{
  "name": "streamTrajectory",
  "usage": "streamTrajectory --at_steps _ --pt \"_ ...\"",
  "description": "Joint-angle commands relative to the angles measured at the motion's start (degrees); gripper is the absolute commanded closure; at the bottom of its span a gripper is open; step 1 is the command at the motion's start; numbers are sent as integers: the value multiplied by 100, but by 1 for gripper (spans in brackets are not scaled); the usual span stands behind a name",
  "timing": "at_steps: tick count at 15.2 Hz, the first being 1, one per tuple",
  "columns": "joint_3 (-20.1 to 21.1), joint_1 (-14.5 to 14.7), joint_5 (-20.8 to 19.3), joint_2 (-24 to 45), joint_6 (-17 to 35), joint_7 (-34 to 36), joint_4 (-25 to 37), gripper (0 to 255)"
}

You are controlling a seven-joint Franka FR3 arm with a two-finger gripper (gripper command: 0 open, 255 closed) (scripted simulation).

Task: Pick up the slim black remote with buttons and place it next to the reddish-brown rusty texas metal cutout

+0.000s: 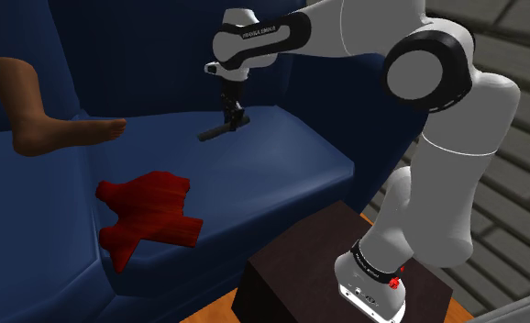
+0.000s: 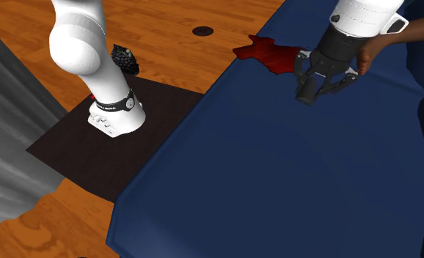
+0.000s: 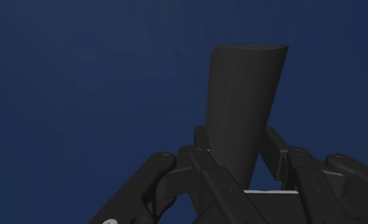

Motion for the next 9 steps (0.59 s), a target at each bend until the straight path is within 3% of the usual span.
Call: streamTrajectory --at_steps 1,9 --pt "104 -23 187 395 -175 87 528 255" --pt "511 -401 750 2175 -1224 552 3315 255"
